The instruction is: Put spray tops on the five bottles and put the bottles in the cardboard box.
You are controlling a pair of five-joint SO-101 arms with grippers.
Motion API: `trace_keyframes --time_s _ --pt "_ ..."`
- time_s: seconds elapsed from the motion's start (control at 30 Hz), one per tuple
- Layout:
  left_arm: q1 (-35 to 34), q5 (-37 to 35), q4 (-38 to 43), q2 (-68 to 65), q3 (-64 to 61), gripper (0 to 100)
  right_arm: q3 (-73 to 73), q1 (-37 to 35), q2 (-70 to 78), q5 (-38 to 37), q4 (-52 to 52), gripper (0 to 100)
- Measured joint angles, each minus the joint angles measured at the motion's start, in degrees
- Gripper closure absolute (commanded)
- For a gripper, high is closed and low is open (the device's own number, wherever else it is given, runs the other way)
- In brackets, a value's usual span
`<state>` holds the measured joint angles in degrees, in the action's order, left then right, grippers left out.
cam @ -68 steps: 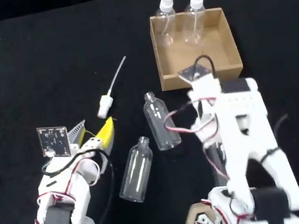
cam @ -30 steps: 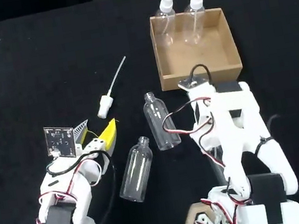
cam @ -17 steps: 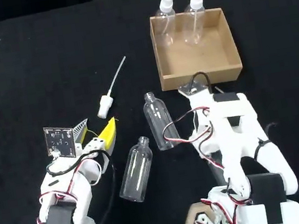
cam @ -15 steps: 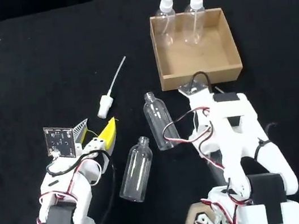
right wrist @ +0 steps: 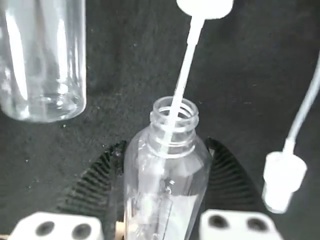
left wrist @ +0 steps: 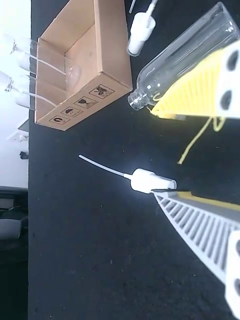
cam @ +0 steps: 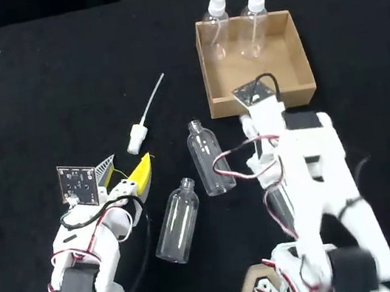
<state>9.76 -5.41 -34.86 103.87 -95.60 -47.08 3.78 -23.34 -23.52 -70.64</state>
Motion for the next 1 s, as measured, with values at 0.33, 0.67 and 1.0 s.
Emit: trace_keyframes --time_s 0.33,0.67,1.0 --pt "0.00 0.00 0.00 0.00 0.00 77 -1.05 0.00 -22.33 -0.18 -4.92 87.1" --pt "0.00 0.00 0.00 0.00 0.00 77 0.79 10.11 -32.79 -0.44 -12.40 87.1" --pt "-0.62 1.93 -3.34 -0.09 3.52 77 3.52 28.31 -33.32 -0.53 -2.20 87.1"
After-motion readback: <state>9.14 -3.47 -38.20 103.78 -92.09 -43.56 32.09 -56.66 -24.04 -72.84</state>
